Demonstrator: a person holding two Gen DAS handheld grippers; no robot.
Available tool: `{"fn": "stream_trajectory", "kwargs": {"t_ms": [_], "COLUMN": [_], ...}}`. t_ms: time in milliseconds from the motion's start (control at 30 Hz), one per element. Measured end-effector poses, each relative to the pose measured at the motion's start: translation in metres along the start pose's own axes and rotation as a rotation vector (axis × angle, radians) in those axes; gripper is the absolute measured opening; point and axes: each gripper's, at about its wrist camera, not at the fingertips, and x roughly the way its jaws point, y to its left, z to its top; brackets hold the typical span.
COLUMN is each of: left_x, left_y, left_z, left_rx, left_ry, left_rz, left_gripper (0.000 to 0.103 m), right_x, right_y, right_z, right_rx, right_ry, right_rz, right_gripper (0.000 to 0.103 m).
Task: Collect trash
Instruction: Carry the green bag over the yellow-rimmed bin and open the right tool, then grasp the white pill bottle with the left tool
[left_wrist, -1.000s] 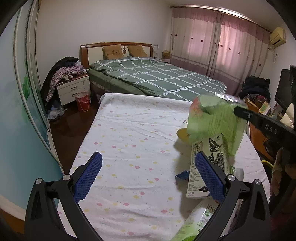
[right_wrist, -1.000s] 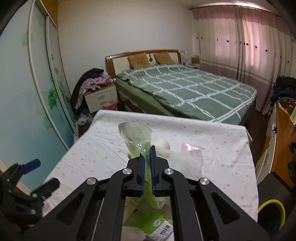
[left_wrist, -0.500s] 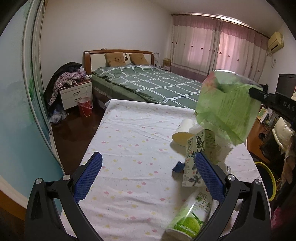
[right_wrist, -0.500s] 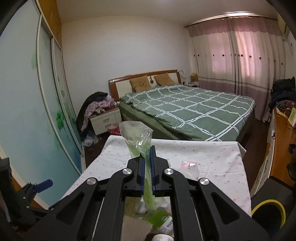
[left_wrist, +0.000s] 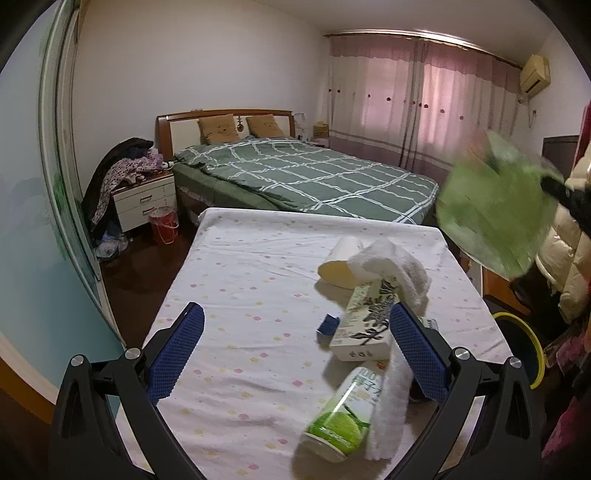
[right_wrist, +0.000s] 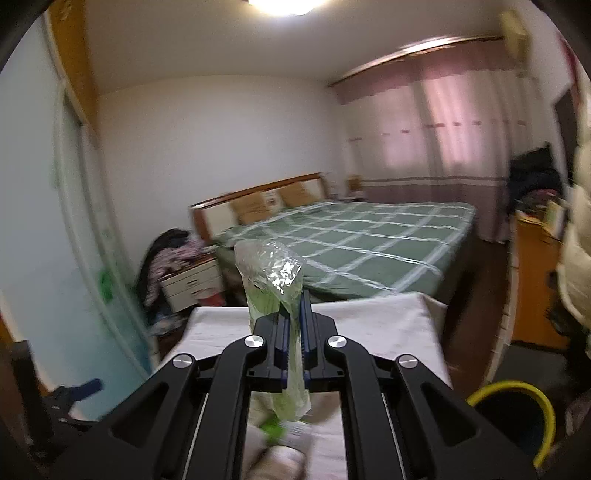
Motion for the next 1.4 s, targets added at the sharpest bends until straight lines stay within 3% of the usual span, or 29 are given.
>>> {"fn": "stream_trajectory", "kwargs": {"t_ms": [300, 467, 667, 767, 1200, 1400], "left_x": [0.014, 0.023, 0.031, 0.030, 0.020, 0.028], "left_y": [-0.031, -0.047, -0.059, -0.065, -0.127, -0.154], "left_z": [-0.021, -0.031, -0.038, -0.040, -0.059, -0.071], "left_rx": [0.046, 0.071, 0.093, 0.104, 0.226, 0.279], "left_ry": [0.071, 0.113, 0.140, 0.147, 0.172, 0.189], "left_rz": [-0.046, -0.062, -0.067, -0.077, -0.226, -0.229], "left_gripper": [0.099, 0.099, 0.099, 0.099, 0.098, 0.081], "right_x": [-0.011, 0.000, 0.016, 0.015, 0.003, 0.000], "right_y": [-0.115, -0.163, -0.196, -0.206, -0.201, -0.203], "right_z": [-0.061, -0.088, -0.113, -0.121, -0.119, -0.121], "right_rx": [0.123, 0.157, 0.173, 0.190, 0.209, 0.220], "right_ry": [0.069, 0.129, 0.185, 0.197, 0.170, 0.169], "right_rz": [-0.388, -0.542, -0.650, -0.662, -0.637, -0.618], "right_gripper": [0.005, 0.005, 0.009, 0.030, 0.034, 0.034]}}
